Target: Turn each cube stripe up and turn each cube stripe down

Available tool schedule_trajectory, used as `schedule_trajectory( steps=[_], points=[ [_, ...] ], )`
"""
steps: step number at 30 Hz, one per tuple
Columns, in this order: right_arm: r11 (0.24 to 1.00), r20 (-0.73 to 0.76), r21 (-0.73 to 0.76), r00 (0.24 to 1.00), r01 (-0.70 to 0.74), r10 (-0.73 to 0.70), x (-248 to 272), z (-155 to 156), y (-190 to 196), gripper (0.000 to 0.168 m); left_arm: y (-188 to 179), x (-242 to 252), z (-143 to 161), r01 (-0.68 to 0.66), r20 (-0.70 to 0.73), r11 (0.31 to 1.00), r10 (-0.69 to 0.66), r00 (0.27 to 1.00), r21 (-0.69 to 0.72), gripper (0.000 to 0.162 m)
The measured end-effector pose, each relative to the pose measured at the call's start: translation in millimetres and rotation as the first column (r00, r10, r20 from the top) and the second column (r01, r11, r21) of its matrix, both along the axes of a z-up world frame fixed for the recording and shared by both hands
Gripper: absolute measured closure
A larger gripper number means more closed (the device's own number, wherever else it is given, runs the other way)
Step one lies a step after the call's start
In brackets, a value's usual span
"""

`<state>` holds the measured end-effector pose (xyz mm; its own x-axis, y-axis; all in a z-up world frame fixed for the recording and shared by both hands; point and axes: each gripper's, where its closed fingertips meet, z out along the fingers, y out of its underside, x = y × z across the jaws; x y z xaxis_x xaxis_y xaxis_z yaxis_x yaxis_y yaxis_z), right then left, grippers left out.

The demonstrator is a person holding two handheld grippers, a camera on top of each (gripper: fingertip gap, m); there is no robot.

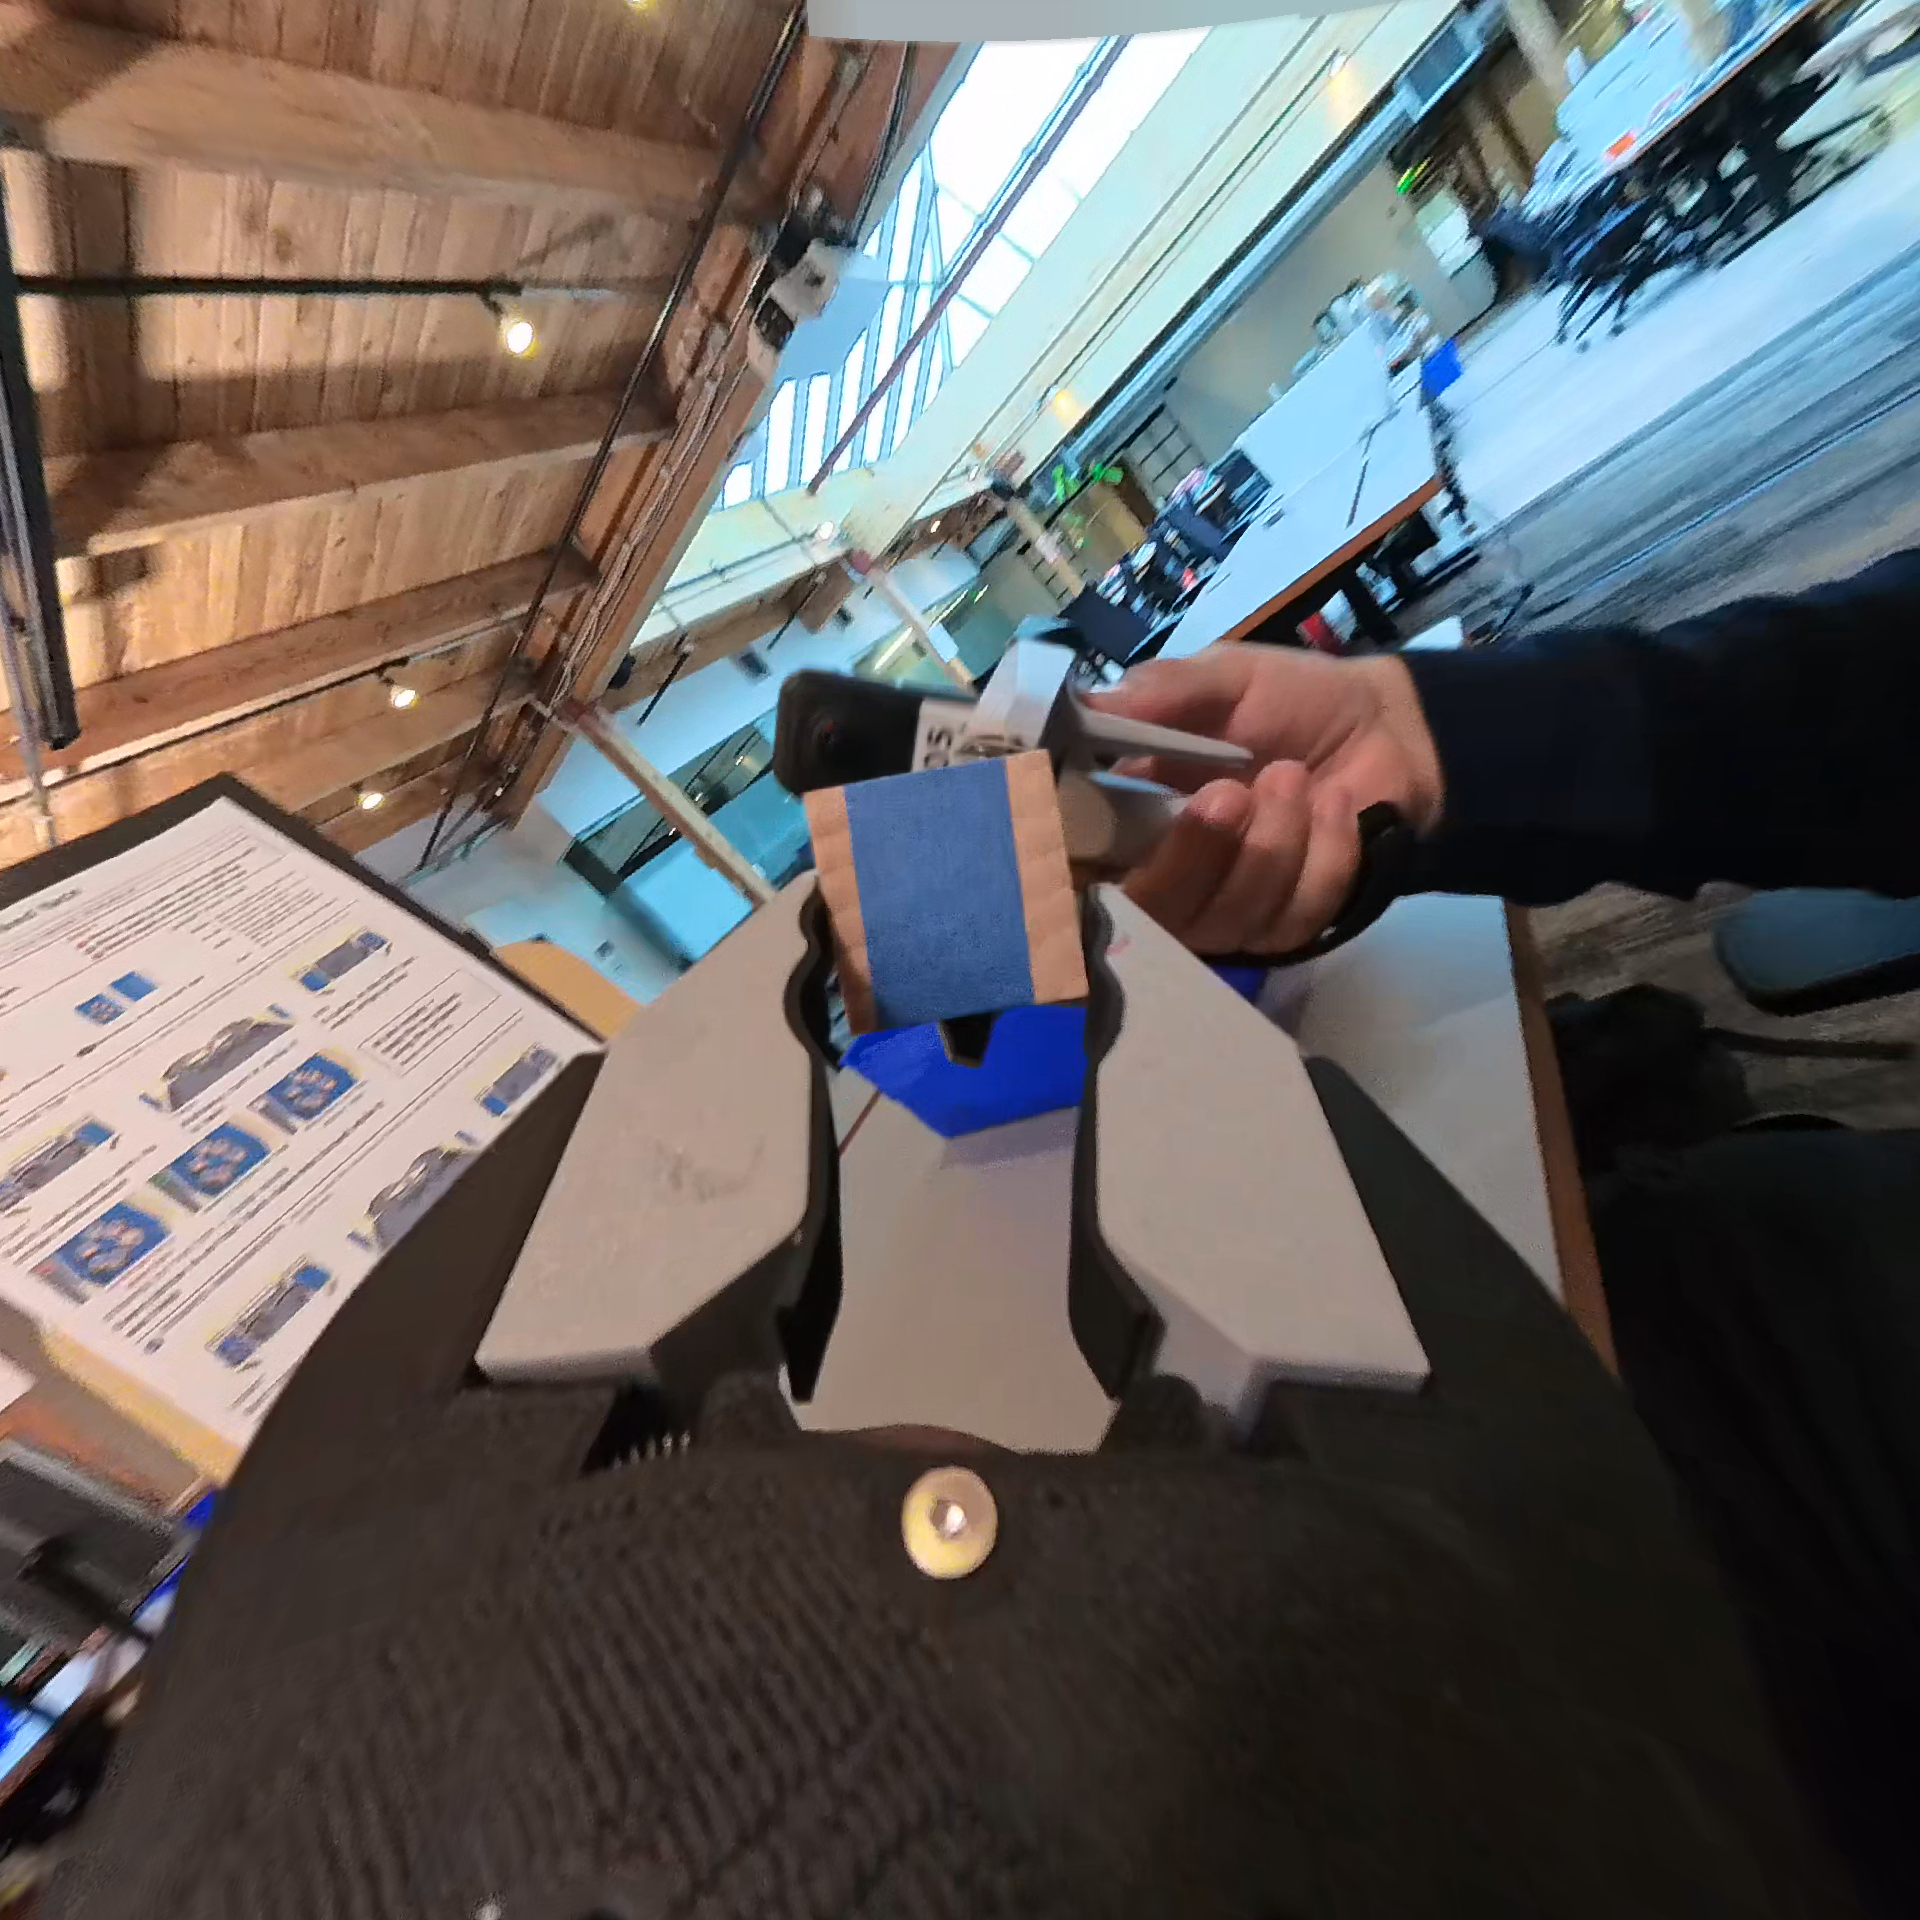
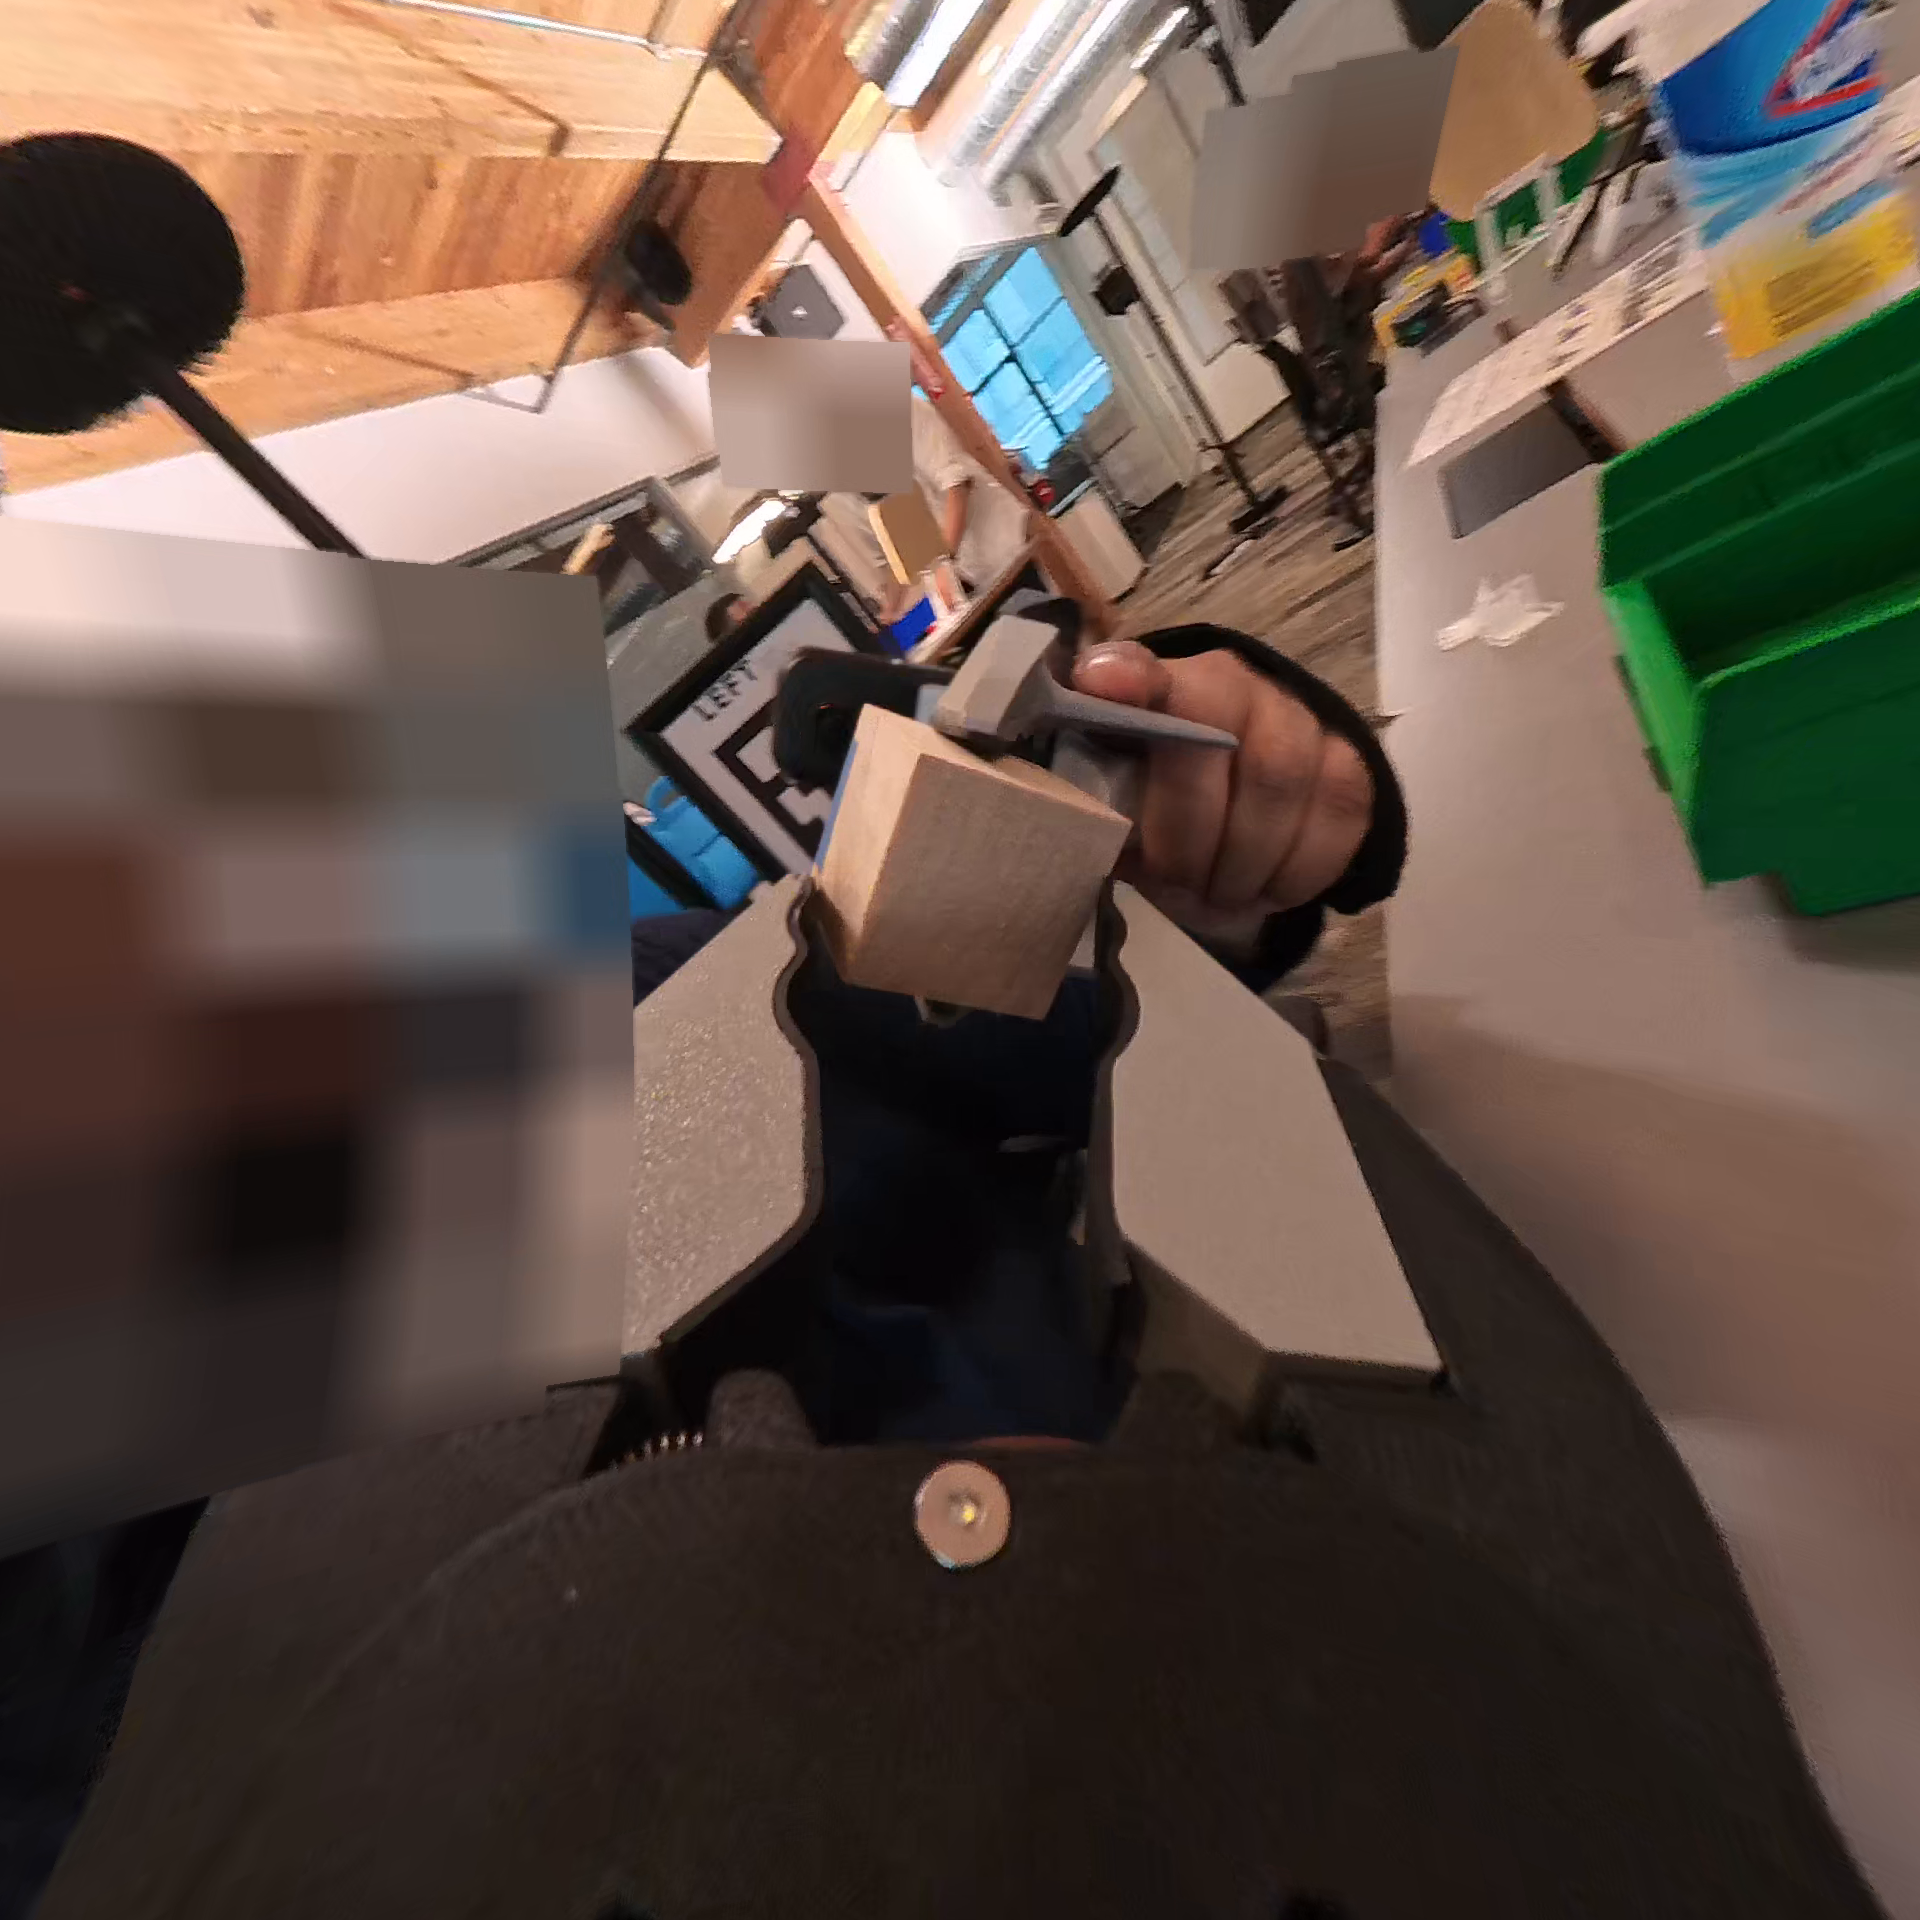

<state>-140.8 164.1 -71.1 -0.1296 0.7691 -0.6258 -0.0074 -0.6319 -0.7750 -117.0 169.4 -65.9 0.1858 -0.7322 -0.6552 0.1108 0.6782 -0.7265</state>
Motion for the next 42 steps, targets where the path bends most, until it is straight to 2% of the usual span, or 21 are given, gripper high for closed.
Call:
schedule_trajectory(
  steps=[1, 8, 17, 24, 32, 34, 36, 38, 39, 40, 42],
  points=[
    [0.999, 0.023, 0.019, 0.999, 0.034, -0.035, 1, -2, 3, 0.118, 4, 1, -2, -0.031, -0.007, 1.000, 0.031, 1.000, 0.003, 0.117],
    [0.958, 0.172, 0.197, 0.954, 0.210, -0.244, 3, -10, 17, 0.120, 20, 2, -11, -0.169, -0.082, 0.984, 0.173, 0.981, 0.055, 0.118],
    [0.983, 0.136, 0.116, 0.979, 0.139, -0.155, 4, -10, 10, 0.126, 12, 1, -13, -0.134, -0.099, 0.985, 0.145, 0.985, 0.112, 0.119],
    [1.000, 0.038, 0.003, 0.999, 0.027, -0.027, 0, -6, 4, 0.127, 10, 0, -11, -0.125, -0.080, 0.984, 0.136, 0.987, 0.127, 0.119],
    [0.972, 0.158, 0.137, 0.965, 0.189, -0.210, 5, -18, 26, 0.128, 32, 4, -29, -0.212, -0.166, 0.974, 0.224, 0.960, 0.082, 0.118],
    [0.966, 0.153, 0.145, 0.960, 0.212, -0.234, 14, -14, 30, 0.128, 34, 0, -26, -0.218, -0.148, 0.974, 0.224, 0.963, 0.058, 0.114],
    [0.949, 0.120, 0.156, 0.949, 0.273, -0.293, 38, -2, 38, 0.128, 42, -7, -23, -0.248, -0.145, 0.968, 0.251, 0.957, 0.043, 0.118],
    [0.897, 0.094, 0.197, 0.903, 0.396, -0.419, 78, 12, 51, 0.128, 56, -17, -19, -0.297, -0.144, 0.955, 0.294, 0.945, 0.006, 0.121],
    [0.842, 0.118, 0.242, 0.847, 0.482, -0.518, 105, 13, 62, 0.128, 63, -21, -18, -0.322, -0.148, 0.947, 0.315, 0.937, -0.021, 0.123],
    [0.755, 0.162, 0.298, 0.748, 0.584, -0.643, 137, 8, 78, 0.128, 71, -25, -18, -0.344, -0.154, 0.938, 0.333, 0.930, -0.048, 0.125],
    [0.527, 0.272, 0.402, 0.451, 0.749, -0.850, 216, -12, 108, 0.127, 84, -31, -17, -0.383, -0.157, 0.919, 0.366, 0.917, -0.097, 0.127]
  ],
)
